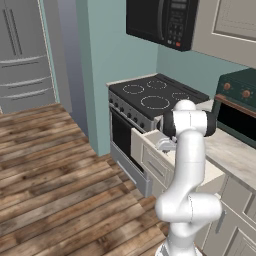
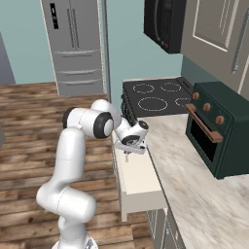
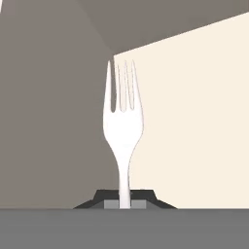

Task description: Pick up the metallic utensils from the counter and place them in the open drawer. Make sure not to pick up any wooden utensils.

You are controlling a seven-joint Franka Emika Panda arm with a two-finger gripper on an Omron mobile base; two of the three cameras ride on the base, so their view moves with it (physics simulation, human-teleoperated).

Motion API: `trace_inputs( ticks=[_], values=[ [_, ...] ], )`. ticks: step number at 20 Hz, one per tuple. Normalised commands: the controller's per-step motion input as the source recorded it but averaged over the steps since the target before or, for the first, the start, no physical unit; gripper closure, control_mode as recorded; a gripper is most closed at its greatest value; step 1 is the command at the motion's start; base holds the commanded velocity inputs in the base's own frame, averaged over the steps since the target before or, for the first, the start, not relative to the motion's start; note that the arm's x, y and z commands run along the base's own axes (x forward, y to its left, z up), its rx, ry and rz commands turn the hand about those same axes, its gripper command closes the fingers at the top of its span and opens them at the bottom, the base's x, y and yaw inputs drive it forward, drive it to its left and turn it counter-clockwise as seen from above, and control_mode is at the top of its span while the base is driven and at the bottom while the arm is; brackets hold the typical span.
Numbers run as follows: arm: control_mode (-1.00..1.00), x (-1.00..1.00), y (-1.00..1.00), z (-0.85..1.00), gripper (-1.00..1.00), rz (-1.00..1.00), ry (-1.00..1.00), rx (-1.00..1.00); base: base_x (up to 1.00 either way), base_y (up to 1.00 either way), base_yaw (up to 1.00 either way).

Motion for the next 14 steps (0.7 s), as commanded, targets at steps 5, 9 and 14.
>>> trace_inputs(
  ticks=[5,9,14],
  values=[
    [-1.00,-0.02,0.00,-0.51,1.00,0.00,-0.05,0.00,0.00,0.00,0.00],
    [-1.00,-0.16,0.01,-0.36,1.00,0.00,0.00,0.00,0.00,0.00,0.00],
    [-1.00,-0.34,0.11,-0.25,1.00,0.00,0.00,0.00,0.00,0.00,0.00]
  ],
)
